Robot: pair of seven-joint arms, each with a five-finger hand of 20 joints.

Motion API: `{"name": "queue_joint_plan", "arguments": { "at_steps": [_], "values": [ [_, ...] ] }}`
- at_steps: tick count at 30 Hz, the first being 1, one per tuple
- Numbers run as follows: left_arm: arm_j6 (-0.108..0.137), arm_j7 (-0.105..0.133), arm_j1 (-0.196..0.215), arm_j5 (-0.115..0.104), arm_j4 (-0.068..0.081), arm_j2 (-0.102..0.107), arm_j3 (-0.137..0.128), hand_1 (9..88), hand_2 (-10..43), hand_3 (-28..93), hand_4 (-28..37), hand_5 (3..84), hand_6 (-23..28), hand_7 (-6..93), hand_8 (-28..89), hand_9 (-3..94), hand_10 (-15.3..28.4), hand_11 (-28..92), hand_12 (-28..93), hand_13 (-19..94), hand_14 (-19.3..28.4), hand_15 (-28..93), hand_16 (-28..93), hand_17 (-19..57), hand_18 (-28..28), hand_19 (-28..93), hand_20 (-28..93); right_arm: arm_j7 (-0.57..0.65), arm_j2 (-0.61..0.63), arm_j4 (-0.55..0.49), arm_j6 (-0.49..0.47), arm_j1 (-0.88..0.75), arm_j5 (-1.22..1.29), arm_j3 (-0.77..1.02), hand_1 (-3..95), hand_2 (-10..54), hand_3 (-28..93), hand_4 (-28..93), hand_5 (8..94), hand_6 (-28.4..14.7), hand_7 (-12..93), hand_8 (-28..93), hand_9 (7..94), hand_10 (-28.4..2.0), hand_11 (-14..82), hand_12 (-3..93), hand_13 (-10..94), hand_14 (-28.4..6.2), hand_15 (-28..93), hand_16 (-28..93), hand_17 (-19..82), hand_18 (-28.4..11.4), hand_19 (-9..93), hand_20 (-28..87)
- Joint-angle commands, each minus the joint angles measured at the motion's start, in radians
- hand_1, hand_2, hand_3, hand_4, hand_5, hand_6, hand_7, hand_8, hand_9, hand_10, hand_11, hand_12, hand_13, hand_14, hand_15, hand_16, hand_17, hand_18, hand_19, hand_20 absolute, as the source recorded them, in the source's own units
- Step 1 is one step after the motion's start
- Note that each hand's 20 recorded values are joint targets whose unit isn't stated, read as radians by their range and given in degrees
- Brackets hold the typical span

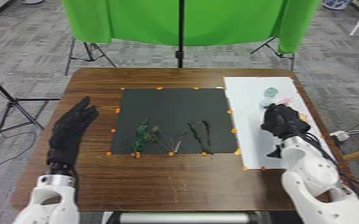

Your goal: Arrange flowers

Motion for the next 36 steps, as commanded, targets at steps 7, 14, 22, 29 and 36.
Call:
{"name": "queue_joint_plan", "arguments": {
  "at_steps": [7, 14, 22, 29, 36],
  "values": [
    [0.078, 0.039, 0.08, -0.046, -0.012, -0.006, -0.073, 21.2, -0.4, 66, -24.3, 42.1, 4.4, 5.5, -6, 40.9, 12.9, 13, 10, 34, 15.2, 9, 1, 7.4, 10.3, 2, 19, -0.168, -0.06, -0.046, 0.054, 0.489, 0.197, -0.367, 69.2, -9.5, 44, -9, 82.9, -1.8, 20, 14, 93.7, -8.3, 17.9, 39.2, 94, 0.3, 60, 34, 69, -8.7, 93, 56],
    [0.103, 0.041, 0.071, -0.063, -0.003, -0.012, -0.054, 16.2, 8.3, 66, -28.1, 42.7, 4.6, 4.7, -6, 41.3, 13.2, 12, 10, 34, 15.2, 9, 1, 7.5, 10.2, 2, 19, -0.354, -0.3, 0.11, -0.041, 0.583, 0.147, -0.59, 68.9, -9.5, 44, -10, 82.7, -1.3, 20, 14, 93.7, -8.1, 17.9, 39.1, 94, 0.4, 61, 34, 69, -8.6, 93, 57],
    [0.138, 0.027, 0.059, -0.081, -0.001, -0.012, -0.038, 15.7, 22.8, 59, -28.3, 43.5, 5.1, 5.1, -6, 42.0, 13.4, 12, 9, 34, 15.0, 9, 1, 7.8, 9.7, 2, 19, -0.455, -0.478, 0.258, -0.15, 0.55, -0.043, -0.64, 68.5, -9.5, 44, -10, 82.3, -0.9, 21, 13, 93.5, -7.8, 17.9, 39.1, 94, 0.4, 61, 34, 69, -8.5, 93, 58],
    [0.127, 0.034, 0.063, -0.079, -0.005, -0.007, -0.038, 14.3, 21.3, 61, -28.3, 43.3, 5.4, 5.1, -6, 42.1, 13.7, 13, 9, 34, 14.7, 9, 1, 7.9, 9.6, 2, 19, -0.489, -0.532, 0.332, -0.184, 0.502, -0.201, -0.606, 68.0, -9.5, 45, -11, 81.5, -0.4, 22, 12, 93.1, -8.1, 18.3, 39.2, 93, 0.3, 61, 35, 69, -8.7, 93, 58],
    [0.118, 0.029, 0.059, -0.078, -0.003, -0.007, -0.032, 14.5, 18.7, 62, -28.3, 43.1, 5.4, 5.2, -6, 41.9, 13.7, 13, 9, 34, 14.9, 9, 1, 7.8, 9.6, 2, 19, -0.546, -0.558, 0.379, -0.172, 0.469, -0.363, -0.563, 66.4, -9.5, 45, -11, 80.6, 0.2, 22, 11, 92.0, -8.0, 17.5, 39.5, 93, 0.1, 61, 35, 68, -8.8, 93, 58]
  ]
}}
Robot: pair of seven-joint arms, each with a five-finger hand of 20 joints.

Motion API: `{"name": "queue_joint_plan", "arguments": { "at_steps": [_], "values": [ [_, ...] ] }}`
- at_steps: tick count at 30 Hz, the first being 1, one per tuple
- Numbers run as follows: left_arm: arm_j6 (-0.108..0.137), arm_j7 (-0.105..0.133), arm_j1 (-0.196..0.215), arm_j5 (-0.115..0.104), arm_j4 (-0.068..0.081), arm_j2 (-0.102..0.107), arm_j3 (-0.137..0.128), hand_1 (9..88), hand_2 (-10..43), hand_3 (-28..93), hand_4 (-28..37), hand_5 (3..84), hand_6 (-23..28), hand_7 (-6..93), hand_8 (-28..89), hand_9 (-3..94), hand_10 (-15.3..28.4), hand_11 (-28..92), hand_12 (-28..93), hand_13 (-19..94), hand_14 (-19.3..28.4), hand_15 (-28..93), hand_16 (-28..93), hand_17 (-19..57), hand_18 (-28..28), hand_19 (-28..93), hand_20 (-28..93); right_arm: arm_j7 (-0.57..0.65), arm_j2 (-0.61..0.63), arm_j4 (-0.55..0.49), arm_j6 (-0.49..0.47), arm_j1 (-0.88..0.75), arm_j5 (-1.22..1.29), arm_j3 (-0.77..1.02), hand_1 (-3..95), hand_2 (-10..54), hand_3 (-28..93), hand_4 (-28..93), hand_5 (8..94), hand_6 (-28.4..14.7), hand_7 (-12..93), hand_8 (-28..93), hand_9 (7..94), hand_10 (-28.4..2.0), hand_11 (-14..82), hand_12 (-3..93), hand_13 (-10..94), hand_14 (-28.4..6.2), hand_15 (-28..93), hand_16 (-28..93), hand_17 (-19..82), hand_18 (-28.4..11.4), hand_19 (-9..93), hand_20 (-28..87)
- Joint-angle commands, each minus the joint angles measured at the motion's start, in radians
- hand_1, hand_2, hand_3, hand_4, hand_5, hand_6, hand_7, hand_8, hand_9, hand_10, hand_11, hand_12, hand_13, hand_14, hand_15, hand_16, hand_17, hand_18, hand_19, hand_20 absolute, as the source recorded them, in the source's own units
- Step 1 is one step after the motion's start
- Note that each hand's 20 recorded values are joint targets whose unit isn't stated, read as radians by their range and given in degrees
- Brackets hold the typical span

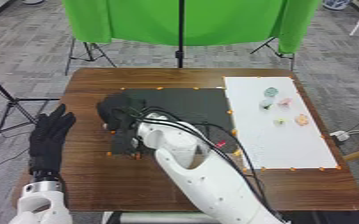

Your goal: Arrange flowers

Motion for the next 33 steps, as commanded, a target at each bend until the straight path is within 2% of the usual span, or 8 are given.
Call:
{"name": "queue_joint_plan", "arguments": {
  "at_steps": [1, 16, 18, 21, 23, 25, 26, 33],
  "values": [
    [-0.01, -0.012, 0.005, -0.001, 0.003, -0.003, 0.01, 14.4, 18.5, 62, -28.3, 43.1, 5.4, 5.2, -6, 41.9, 13.8, 13, 9, 34, 15.1, 9, 1, 7.8, 9.6, 2, 19, -0.054, -0.023, 0.057, 0.005, -0.035, -0.141, 0.048, 66.1, -9.5, 45, -11, 80.4, 0.3, 22, 11, 91.9, -8.0, 17.4, 39.6, 93, 0.0, 61, 35, 68, -8.9, 93, 58],
    [-0.032, -0.029, -0.003, 0.007, 0.008, 0.003, 0.012, 13.9, 11.4, 63, -28.3, 42.6, 5.4, 5.0, -6, 41.8, 13.8, 13, 9, 34, 15.4, 9, 1, 7.5, 10.1, 2, 19, -0.044, -0.008, 0.055, -0.02, -0.034, -0.163, 0.062, 60.8, -9.5, 37, -9, 76.2, 0.5, 19, 9, 88.0, -9.5, 23.6, 34.7, 92, -0.4, 61, 35, 67, -9.0, 93, 57],
    [-0.033, -0.029, -0.002, 0.009, 0.007, 0.002, 0.012, 13.9, 10.9, 63, -28.3, 42.6, 5.5, 5.0, -6, 41.7, 13.7, 13, 9, 34, 15.4, 9, 1, 7.4, 10.2, 2, 19, -0.045, 0.0, 0.051, -0.027, -0.029, -0.158, 0.059, 78.3, -9.5, -17, 31, 75.6, 0.4, 18, 9, 87.2, -9.7, 25.4, 32.6, 92, -0.5, 61, 35, 67, -9.2, 93, 57],
    [-0.032, -0.032, -0.004, 0.012, 0.007, 0.002, 0.012, 13.8, 10.3, 63, -28.3, 42.6, 5.4, 5.0, -6, 41.8, 13.7, 13, 9, 34, 15.5, 9, 1, 7.3, 10.3, 2, 19, -0.04, 0.013, 0.043, -0.042, -0.02, -0.152, 0.057, 80.2, -9.5, -28, 41, 74.3, 0.6, 17, 8, 86.9, -10.1, 26.6, 31.0, 92, -0.6, 61, 35, 67, -9.2, 93, 57],
    [-0.035, -0.033, -0.004, 0.011, 0.007, 0.003, 0.012, 13.8, 10.1, 63, -28.3, 42.5, 5.4, 5.0, -6, 41.8, 13.7, 13, 9, 34, 15.5, 9, 1, 7.3, 10.3, 2, 19, -0.032, 0.022, 0.04, -0.044, -0.015, -0.144, 0.058, 77.0, -9.5, -23, 40, 73.2, 0.7, 18, 6, 86.3, -10.2, 28.6, 28.0, 92, -0.6, 61, 35, 67, -9.1, 93, 57],
    [-0.034, -0.033, 0.0, 0.012, 0.005, 0.002, 0.011, 13.7, 9.8, 64, -28.3, 42.4, 5.3, 5.0, -6, 41.8, 13.7, 13, 9, 34, 15.5, 9, 1, 7.3, 10.3, 2, 19, -0.02, 0.034, 0.036, -0.028, -0.009, -0.125, 0.057, 57.0, -9.5, 35, -2, 72.5, 0.9, 17, 4, 86.1, -10.3, 29.2, 27.1, 92, -0.6, 61, 35, 67, -9.2, 93, 57],
    [-0.036, -0.031, 0.0, 0.011, 0.006, 0.002, 0.012, 13.7, 9.8, 64, -28.3, 42.4, 5.3, 5.0, -6, 41.7, 13.7, 13, 9, 34, 15.5, 9, 1, 7.3, 10.3, 2, 19, -0.017, 0.041, 0.036, -0.014, -0.002, -0.116, 0.056, 52.0, -9.5, 49, -13, 72.1, 1.0, 17, 4, 86.0, -10.4, 29.3, 26.8, 92, -0.6, 61, 35, 67, -9.2, 93, 57],
    [-0.039, -0.031, 0.0, 0.016, 0.001, -0.004, 0.012, 14.4, 9.2, 63, -28.3, 42.4, 5.3, 5.0, -6, 41.7, 13.6, 13, 9, 34, 15.5, 9, 1, 7.2, 10.3, 2, 19, 0.127, 0.198, -0.116, 0.044, 0.062, 0.147, 0.027, 47.8, -9.5, 57, -17, 70.1, 1.5, 17, 1, 85.8, -10.3, 30.1, 25.7, 92, -0.6, 61, 35, 67, -9.2, 93, 57]
  ]
}}
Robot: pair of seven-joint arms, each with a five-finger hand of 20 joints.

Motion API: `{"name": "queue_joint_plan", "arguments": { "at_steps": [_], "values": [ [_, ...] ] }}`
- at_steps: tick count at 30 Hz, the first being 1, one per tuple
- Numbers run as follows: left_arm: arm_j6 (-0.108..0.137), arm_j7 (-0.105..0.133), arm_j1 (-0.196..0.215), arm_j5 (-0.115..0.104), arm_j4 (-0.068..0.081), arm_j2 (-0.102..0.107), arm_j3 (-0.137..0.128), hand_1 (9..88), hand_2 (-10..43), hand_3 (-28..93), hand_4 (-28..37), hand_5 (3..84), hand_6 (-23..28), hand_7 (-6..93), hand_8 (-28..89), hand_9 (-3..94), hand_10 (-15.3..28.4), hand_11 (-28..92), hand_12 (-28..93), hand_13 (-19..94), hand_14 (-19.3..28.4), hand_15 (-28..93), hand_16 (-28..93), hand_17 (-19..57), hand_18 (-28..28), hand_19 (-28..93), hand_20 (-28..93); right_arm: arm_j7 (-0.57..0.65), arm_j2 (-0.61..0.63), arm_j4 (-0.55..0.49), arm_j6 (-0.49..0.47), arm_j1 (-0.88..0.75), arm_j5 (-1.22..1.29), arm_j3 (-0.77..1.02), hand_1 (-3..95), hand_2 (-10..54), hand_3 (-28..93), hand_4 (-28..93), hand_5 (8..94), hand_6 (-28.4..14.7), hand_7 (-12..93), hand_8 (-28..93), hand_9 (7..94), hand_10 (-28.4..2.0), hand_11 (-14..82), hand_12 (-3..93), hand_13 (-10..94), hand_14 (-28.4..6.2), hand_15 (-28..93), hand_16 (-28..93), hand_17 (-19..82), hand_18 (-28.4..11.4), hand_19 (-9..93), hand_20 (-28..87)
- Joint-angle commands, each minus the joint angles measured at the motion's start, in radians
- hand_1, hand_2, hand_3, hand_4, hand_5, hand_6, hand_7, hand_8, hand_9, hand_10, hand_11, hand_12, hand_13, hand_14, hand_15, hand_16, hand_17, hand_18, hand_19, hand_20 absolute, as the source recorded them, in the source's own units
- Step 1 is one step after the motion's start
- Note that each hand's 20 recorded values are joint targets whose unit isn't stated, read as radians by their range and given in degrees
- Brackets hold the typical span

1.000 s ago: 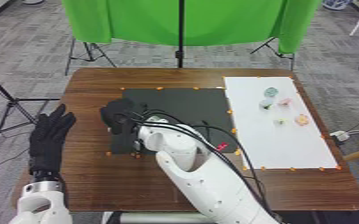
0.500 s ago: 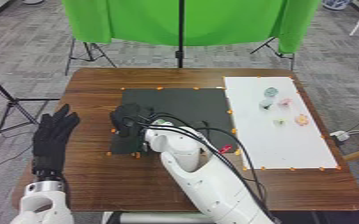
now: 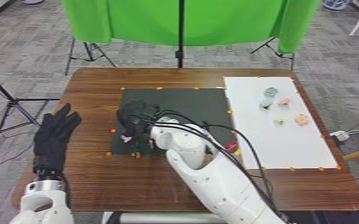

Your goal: Arrange flowers

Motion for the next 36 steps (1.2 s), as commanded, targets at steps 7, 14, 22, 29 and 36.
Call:
{"name": "queue_joint_plan", "arguments": {
  "at_steps": [7, 14, 22, 29, 36],
  "values": [
    [-0.015, -0.003, 0.025, 0.01, -0.012, -0.008, -0.008, 14.5, 9.1, 63, -28.3, 42.3, 5.3, 4.9, -6, 41.7, 13.6, 13, 9, 34, 15.5, 9, 1, 7.2, 10.3, 2, 19, 0.344, 0.414, -0.423, 0.086, 0.006, 0.46, 0.176, 42.0, -9.5, 61, -17, 67.5, 1.5, 17, -9, 82.9, -11.2, 28.3, 25.3, 87, -2.4, 60, 35, 62, -10.7, 93, 55],
    [-0.01, -0.014, 0.025, 0.014, -0.014, -0.011, -0.017, 14.5, 8.9, 63, -28.3, 42.3, 5.3, 4.8, -6, 41.7, 13.6, 13, 9, 34, 15.5, 9, 1, 7.2, 10.3, 2, 19, 0.471, 0.549, -0.442, 0.047, -0.149, 0.49, 0.45, 35.1, -9.5, 61, -14, 65.4, 0.3, 15, -8, 78.6, -13.2, 25.2, 24.3, 83, -4.7, 59, 34, 58, -12.0, 93, 52],
    [-0.014, -0.017, 0.026, 0.014, -0.013, -0.014, -0.018, 15.0, 8.7, 63, -28.3, 42.3, 5.2, 4.9, -6, 41.8, 13.7, 13, 9, 34, 15.6, 9, 1, 7.2, 10.3, 2, 19, 0.498, 0.576, -0.357, -0.027, -0.265, 0.433, 0.604, 31.9, -9.5, 59, -11, 64.1, -0.3, 13, -7, 76.8, -15.0, 22.0, 23.4, 83, -5.6, 60, 33, 59, -12.4, 93, 52],
    [-0.024, -0.021, 0.015, 0.02, -0.011, -0.012, -0.014, 15.4, 8.5, 63, -28.3, 42.3, 5.2, 4.9, -6, 41.8, 13.6, 13, 9, 34, 15.6, 9, 1, 7.2, 10.3, 2, 19, 0.501, 0.569, -0.298, -0.038, -0.302, 0.389, 0.633, 33.9, -9.5, 60, -12, 65.4, 1.2, 15, -7, 80.6, -13.9, 25.3, 24.5, 85, -5.3, 61, 33, 60, -12.7, 93, 53],
    [-0.029, -0.032, 0.013, 0.019, -0.01, -0.011, -0.012, 15.4, 8.4, 63, -28.3, 42.1, 5.2, 4.8, -6, 41.8, 13.6, 13, 9, 34, 15.6, 9, 1, 7.2, 10.3, 2, 19, 0.518, 0.56, -0.299, -0.07, -0.374, 0.384, 0.663, 34.0, -9.5, 60, -12, 66.4, 1.8, 16, -8, 81.3, -13.8, 25.7, 24.8, 86, -5.1, 61, 33, 61, -12.6, 93, 54]
  ]
}}
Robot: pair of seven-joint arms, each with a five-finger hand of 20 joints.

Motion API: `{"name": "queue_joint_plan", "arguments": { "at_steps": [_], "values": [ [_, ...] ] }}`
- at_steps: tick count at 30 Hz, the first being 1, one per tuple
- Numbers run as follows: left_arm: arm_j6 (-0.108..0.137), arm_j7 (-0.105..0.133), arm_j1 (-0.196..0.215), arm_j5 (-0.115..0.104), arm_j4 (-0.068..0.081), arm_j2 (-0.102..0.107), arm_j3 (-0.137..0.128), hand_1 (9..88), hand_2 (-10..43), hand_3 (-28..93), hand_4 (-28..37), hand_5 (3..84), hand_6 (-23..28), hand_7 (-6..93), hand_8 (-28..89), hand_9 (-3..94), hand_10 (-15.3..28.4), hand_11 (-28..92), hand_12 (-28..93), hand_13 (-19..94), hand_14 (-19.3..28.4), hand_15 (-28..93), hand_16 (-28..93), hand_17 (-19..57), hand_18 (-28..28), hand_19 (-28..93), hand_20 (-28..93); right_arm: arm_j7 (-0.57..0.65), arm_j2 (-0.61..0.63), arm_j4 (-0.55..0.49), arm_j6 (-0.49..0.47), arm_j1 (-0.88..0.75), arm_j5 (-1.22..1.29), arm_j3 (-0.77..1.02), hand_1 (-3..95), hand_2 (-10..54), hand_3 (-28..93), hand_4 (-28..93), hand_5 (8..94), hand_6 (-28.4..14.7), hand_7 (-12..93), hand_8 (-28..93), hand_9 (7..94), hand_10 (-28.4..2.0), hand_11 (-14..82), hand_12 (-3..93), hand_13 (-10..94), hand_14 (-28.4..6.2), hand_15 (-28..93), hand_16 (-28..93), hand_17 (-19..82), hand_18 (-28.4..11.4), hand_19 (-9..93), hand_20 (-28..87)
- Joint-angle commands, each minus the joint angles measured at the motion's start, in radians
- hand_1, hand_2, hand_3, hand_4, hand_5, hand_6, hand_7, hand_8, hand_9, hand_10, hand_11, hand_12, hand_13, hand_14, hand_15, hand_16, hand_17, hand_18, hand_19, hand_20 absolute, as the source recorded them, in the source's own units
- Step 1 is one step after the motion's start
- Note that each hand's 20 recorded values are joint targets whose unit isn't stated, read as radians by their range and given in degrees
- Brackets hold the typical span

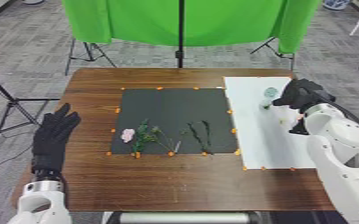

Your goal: Arrange flowers

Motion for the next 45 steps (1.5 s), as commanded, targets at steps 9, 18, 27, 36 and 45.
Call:
{"name": "queue_joint_plan", "arguments": {
  "at_steps": [9, 18, 27, 36, 45],
  "values": [
    [-0.02, -0.02, 0.013, -0.002, 0.0, -0.006, -0.002, 15.3, 8.2, 63, -28.3, 42.2, 5.1, 4.8, -6, 41.8, 13.6, 13, 9, 34, 15.6, 9, 1, 7.2, 10.3, 2, 19, 0.015, -0.028, -0.006, -0.059, -0.145, -0.001, 0.038, 31.6, -9.5, 57, -12, 65.9, 1.3, 14, -8, 80.5, -14.0, 24.1, 24.1, 86, -4.4, 62, 33, 62, -12.6, 93, 55],
    [-0.02, -0.018, 0.009, -0.009, 0.003, -0.007, 0.001, 15.7, 8.2, 63, -28.3, 42.2, 5.2, 4.8, -6, 41.9, 13.6, 13, 9, 35, 15.6, 10, 1, 7.2, 10.3, 2, 19, -0.038, -0.032, 0.072, 0.202, -0.175, -0.077, -0.028, 47.4, -9.5, 56, -16, 68.1, 2.2, 17, -3, 82.8, -11.2, 25.1, 24.5, 89, -2.5, 61, 33, 64, -10.8, 93, 55],
    [-0.015, -0.013, 0.006, -0.008, 0.004, -0.01, 0.003, 15.7, 8.2, 63, -28.3, 42.2, 5.1, 4.8, -6, 41.8, 13.6, 13, 9, 35, 15.6, 10, 1, 7.2, 10.3, 2, 19, -0.078, 0.027, 0.048, 0.34, 0.008, -0.077, -0.067, 63.8, -9.5, 48, -14, 80.8, 1.7, 19, 8, 91.2, -9.9, 23.5, 29.2, 94, -0.7, 59, 34, 68, -9.6, 93, 56],
    [-0.01, -0.009, 0.016, -0.01, 0.001, -0.01, 0.0, 15.7, 8.1, 63, -28.3, 42.2, 5.1, 5.0, -6, 41.9, 13.6, 13, 9, 35, 15.7, 10, 1, 7.2, 10.4, 2, 19, -0.132, 0.004, -0.069, 0.313, 0.28, 0.043, -0.331, 63.3, -9.5, 49, -14, 81.3, 1.7, 19, 8, 91.3, -9.5, 24.0, 30.4, 93, -0.3, 59, 34, 68, -9.1, 93, 56],
    [-0.009, 0.001, -0.005, -0.015, 0.015, -0.025, 0.017, 15.9, 8.2, 63, -28.3, 42.2, 5.1, 5.0, -6, 41.9, 13.6, 13, 9, 35, 15.7, 10, 1, 7.2, 10.3, 2, 19, -0.319, -0.341, 0.13, 0.132, 0.46, -0.076, -0.604, 62.8, -9.5, 50, -14, 81.3, 2.2, 19, 8, 91.4, -9.2, 25.4, 31.0, 93, -0.3, 59, 35, 68, -9.0, 93, 56]
  ]
}}
